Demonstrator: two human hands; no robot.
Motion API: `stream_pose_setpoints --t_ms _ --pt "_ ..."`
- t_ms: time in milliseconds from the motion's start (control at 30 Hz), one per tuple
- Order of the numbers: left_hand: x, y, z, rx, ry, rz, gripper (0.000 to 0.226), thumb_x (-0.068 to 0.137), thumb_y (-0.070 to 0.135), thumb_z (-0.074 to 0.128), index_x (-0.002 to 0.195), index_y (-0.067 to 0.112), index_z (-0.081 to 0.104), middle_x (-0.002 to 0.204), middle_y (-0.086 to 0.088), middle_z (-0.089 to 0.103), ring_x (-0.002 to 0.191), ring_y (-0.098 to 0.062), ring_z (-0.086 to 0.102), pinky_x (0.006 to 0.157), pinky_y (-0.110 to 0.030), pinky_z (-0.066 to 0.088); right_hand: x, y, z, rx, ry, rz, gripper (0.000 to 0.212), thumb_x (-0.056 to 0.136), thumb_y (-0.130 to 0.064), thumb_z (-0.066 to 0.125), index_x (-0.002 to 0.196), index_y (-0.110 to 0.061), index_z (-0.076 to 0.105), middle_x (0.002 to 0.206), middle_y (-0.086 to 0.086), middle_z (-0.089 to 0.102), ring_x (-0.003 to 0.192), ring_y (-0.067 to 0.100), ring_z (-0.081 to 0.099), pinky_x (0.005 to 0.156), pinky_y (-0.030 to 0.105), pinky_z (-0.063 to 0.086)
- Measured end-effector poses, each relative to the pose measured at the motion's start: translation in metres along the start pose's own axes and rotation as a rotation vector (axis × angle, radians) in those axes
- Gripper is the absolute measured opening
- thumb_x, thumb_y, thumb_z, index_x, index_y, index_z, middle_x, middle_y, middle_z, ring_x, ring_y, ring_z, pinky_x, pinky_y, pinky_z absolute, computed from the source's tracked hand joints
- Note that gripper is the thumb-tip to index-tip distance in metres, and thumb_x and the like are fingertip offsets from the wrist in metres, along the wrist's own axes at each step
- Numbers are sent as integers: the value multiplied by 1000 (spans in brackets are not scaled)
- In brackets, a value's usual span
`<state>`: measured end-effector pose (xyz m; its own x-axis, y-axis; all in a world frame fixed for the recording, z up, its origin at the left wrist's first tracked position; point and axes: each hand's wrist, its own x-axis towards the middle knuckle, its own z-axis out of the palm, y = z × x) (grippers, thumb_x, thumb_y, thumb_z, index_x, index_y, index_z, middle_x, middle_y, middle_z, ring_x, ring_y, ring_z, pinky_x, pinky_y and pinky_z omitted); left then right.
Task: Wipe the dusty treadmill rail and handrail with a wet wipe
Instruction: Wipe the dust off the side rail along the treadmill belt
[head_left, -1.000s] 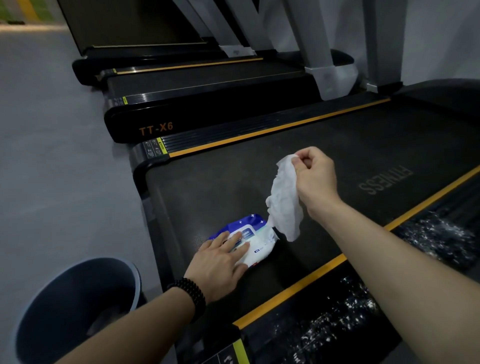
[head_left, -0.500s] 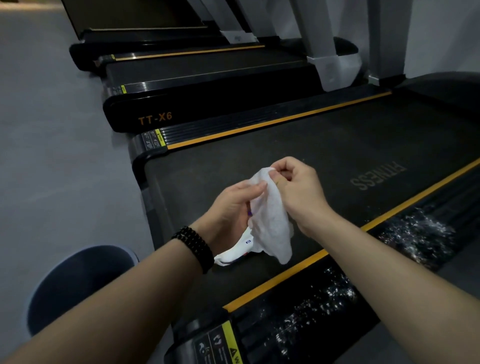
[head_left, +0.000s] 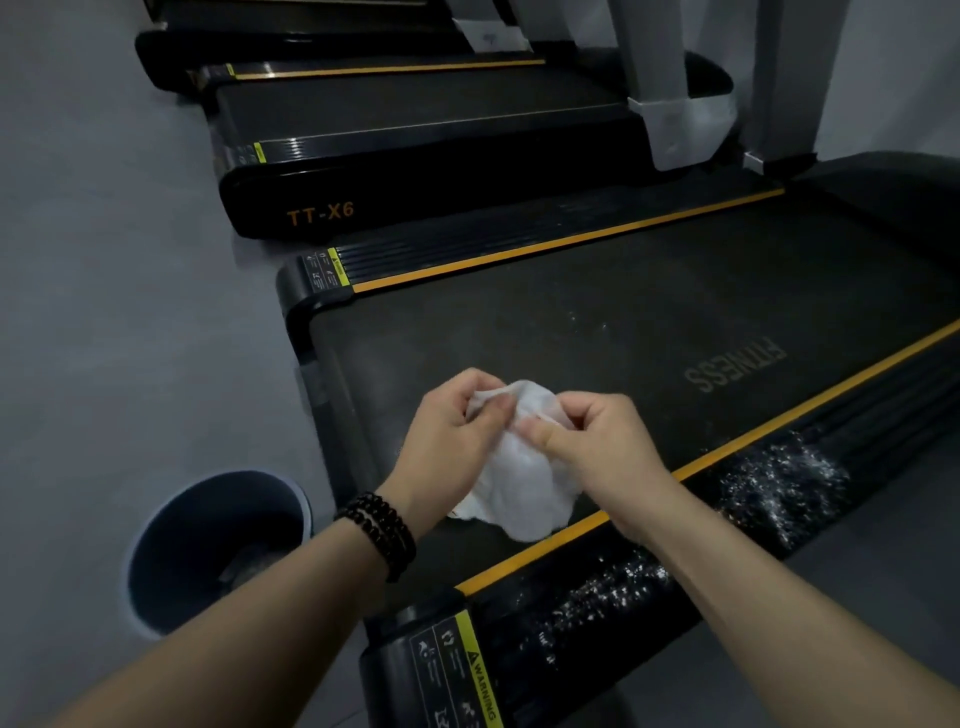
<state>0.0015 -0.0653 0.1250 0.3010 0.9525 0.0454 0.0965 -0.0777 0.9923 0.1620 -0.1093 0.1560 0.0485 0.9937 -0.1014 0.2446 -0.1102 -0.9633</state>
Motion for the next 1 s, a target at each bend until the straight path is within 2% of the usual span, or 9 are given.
stream_pose_setpoints --t_ms 67,167,300,467,600,667,733,867,1000 --pt "-6 2 -9 90 -57 73 12 99 18 64 89 20 70 85 0 70 83 -22 67 73 -42 56 1 7 -3 -292 1 -161 37 89 -18 74 56 -23 57 57 -9 54 56 8 51 51 31 42" --pt "-15 -17 -18 342 -26 238 10 92 17 72 88 25 75 88 12 67 85 -12 63 74 -31 52 7 32 -10 -725 -15 -475 22 86 -17 75 69 -16 61 68 -6 56 68 14 52 57 41 46" --pt "-36 -58 -9 718 59 500 7 90 28 72 91 25 78 97 14 67 86 -10 58 70 -33 51 6 80 -20 -796 -36 -631 16 81 -2 69 86 -16 62 88 -2 67 84 17 59 71 40 51" --pt "-71 -91 28 799 65 550 11 91 27 67 91 21 77 98 12 68 90 -10 59 74 -24 50 -3 128 -29 -931 -158 -665 31 81 -13 38 103 -22 57 88 2 71 82 29 63 67 44 53" --pt "-95 -123 51 828 19 373 17 89 33 66 103 24 73 109 11 67 100 -10 62 82 -34 54 -15 157 -30 -1050 -357 -645 37 80 -17 35 96 -11 68 87 3 71 83 28 65 75 42 52" --pt "-113 -145 59 896 -61 149 55 87 57 58 132 27 62 135 10 60 121 -10 55 104 -33 47 -24 175 -28 -1083 -442 -593 38 81 -20 34 99 -13 66 93 2 71 88 28 65 77 43 51" --pt "-132 -168 63 988 -195 -49 101 78 81 48 158 21 30 161 6 33 147 -11 30 121 -30 20 -35 189 -24 -1081 -504 -539 40 81 -21 33 103 -14 65 100 3 71 94 28 65 79 45 52" --pt "-148 -184 58 1159 -230 -153 139 61 102 43 160 19 -9 165 9 -14 151 -7 -17 122 -32 -12 -64 214 -14 -1054 -541 -585 44 76 -22 39 108 -17 70 113 1 71 105 22 67 89 40 58" --pt "-154 -176 54 1207 -289 -246 153 52 106 46 157 18 -22 161 9 -32 149 -9 -28 123 -34 -14 -83 241 -5 -1183 -580 -608 60 79 -36 44 134 -18 61 143 0 57 134 16 50 114 31 32"
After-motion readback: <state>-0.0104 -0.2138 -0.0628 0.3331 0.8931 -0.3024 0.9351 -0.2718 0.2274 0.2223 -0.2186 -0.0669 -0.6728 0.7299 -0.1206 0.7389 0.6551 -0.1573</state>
